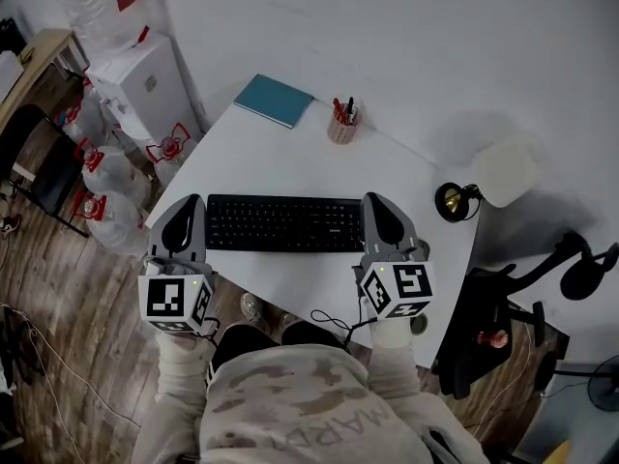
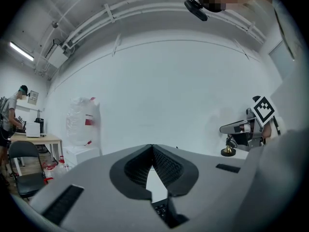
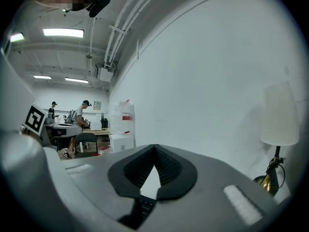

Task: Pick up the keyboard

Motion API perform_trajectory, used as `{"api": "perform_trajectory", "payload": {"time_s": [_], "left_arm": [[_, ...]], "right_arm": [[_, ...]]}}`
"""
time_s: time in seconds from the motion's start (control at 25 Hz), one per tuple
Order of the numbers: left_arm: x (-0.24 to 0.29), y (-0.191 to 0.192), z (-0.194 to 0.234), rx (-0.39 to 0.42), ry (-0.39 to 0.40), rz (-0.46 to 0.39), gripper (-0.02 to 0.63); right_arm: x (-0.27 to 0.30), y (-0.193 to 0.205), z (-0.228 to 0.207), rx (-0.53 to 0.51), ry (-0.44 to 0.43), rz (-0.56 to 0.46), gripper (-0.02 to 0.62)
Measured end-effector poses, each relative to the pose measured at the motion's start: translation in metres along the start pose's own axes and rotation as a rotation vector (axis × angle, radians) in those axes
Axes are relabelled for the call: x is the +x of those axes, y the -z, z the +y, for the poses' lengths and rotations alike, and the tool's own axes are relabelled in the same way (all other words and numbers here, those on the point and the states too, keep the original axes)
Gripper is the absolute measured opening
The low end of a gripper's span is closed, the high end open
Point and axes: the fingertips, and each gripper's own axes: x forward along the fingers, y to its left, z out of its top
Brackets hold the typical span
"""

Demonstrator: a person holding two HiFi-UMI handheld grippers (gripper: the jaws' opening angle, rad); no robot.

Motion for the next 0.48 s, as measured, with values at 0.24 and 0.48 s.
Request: {"api": "perform_trajectory", "payload": {"time_s": [0.24, 0.48], "left_arm": [[0.027, 0.029, 0.005, -0.003, 0.044, 0.075, 0.005], [0.043, 0.061, 0.01, -0.023, 0.062, 0.154, 0.006]], "right_arm": [[0.017, 0.033, -0.015, 0.044, 0.038, 0.093, 0.011], [0.025, 0.064, -0.026, 0.083, 0.063, 0.171, 0.009]]}}
